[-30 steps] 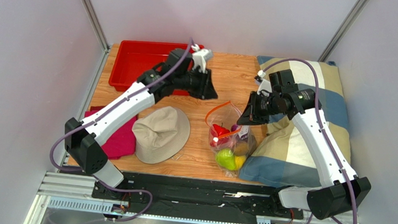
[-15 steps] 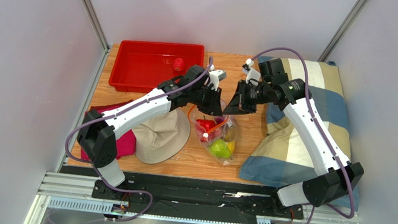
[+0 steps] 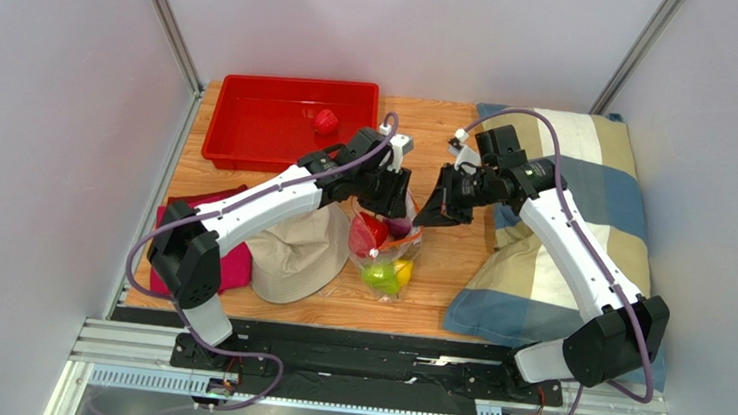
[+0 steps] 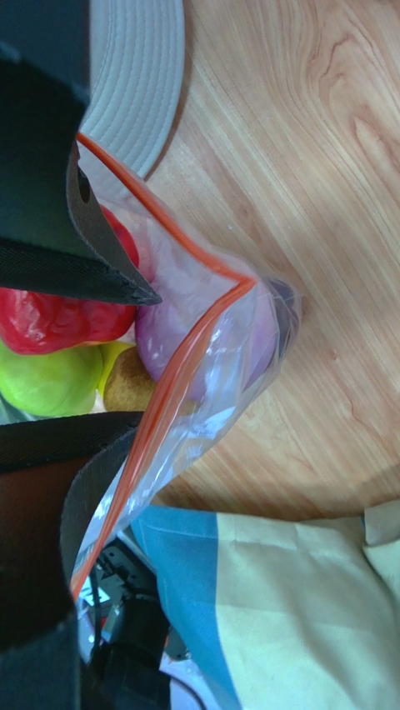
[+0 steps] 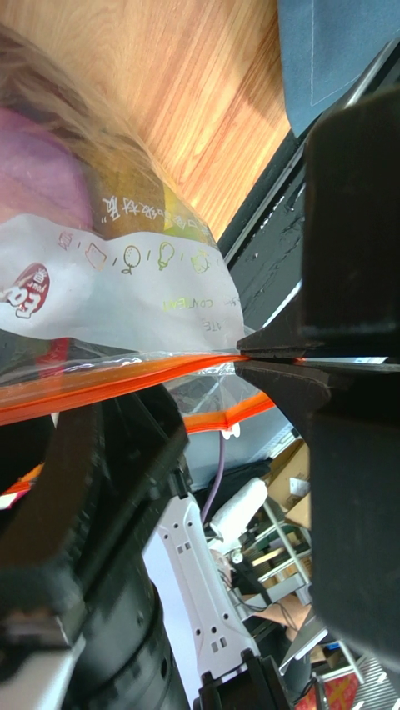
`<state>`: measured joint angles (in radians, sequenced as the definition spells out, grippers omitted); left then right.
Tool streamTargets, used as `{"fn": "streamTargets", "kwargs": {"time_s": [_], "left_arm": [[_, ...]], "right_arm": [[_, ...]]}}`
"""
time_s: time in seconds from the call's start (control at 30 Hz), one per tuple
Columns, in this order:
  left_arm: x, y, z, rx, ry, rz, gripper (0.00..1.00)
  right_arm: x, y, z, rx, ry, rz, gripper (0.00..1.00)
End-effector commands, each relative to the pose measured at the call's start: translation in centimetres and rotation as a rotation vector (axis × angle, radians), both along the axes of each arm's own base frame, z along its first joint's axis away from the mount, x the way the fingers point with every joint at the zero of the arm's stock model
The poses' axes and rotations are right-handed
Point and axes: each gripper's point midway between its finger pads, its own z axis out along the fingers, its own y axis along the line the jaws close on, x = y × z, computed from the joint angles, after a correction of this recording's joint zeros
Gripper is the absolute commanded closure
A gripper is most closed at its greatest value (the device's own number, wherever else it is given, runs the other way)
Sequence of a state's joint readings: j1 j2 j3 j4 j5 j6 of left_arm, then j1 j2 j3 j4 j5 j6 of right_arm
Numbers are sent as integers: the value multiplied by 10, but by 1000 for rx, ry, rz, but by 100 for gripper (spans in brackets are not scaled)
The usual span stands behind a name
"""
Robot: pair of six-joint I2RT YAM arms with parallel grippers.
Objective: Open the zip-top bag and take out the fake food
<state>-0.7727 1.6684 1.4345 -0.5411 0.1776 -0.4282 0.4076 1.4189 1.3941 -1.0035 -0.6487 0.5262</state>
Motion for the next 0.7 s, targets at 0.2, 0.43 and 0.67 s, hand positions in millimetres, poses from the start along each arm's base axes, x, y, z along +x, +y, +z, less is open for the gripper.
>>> {"fn": "streamTargets", "kwargs": {"time_s": [0.2,0.43,0.67], "left_arm": [[18,-14,-17,109,-32,-2,41],[12,-31,-30,84,-9,-42,22],[9,-35,-58,98,55,-30,2]], "right_arm": [[-1,-4,23,63,-56,-3,100],[-1,-3,24,66,-55,10,100],[-4,-5,21,58,-54,14,100]]}}
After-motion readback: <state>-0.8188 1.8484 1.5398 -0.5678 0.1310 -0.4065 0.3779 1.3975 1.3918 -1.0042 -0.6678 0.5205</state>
